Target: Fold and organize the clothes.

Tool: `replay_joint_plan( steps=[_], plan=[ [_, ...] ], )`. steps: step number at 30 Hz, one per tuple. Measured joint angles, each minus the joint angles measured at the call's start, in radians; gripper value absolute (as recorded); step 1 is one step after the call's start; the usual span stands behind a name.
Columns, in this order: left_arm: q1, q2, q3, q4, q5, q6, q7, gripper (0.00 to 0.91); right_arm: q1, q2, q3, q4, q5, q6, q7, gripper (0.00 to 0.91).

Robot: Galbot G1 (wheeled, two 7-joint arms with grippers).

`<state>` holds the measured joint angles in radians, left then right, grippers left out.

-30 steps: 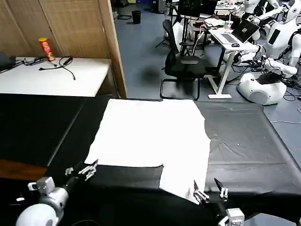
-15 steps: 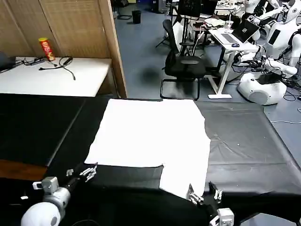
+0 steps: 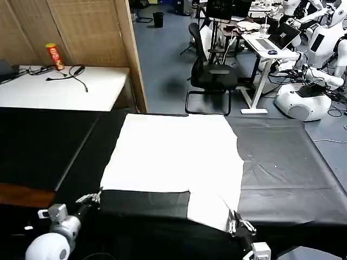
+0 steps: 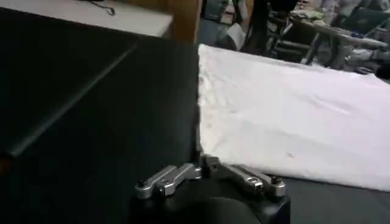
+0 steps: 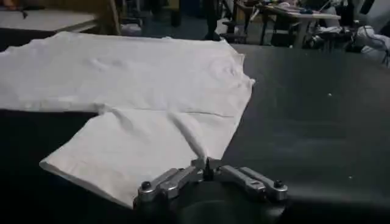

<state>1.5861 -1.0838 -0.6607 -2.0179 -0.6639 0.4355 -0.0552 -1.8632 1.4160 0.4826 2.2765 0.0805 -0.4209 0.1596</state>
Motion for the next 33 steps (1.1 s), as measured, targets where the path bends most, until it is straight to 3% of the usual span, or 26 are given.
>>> replay_joint_plan(
  steps=[9,16,21,33],
  plan=[
    [0.141,-0.025,-0.058,-0.117,0.022,-0.013,-0.014,0.000,-0.109,-0.017,0.023,0.122,0.025,-0.026,0.020,0.039],
    [0.224,-0.047,-0.092,-0.207,0.021,-0.043,-0.021,0.000,-0.086,-0.035,0.052,0.133,0.116,0.053,-0.029,0.039],
    [0.188,-0.078,-0.082,-0.209,-0.006,-0.087,-0.045,0.000,0.025,-0.060,0.090,0.081,0.180,0.123,-0.057,0.029],
    [-0.038,-0.130,-0.031,-0.110,0.054,-0.141,-0.063,0.000,0.320,-0.135,0.057,-0.153,0.256,0.162,-0.065,0.029]
  ],
)
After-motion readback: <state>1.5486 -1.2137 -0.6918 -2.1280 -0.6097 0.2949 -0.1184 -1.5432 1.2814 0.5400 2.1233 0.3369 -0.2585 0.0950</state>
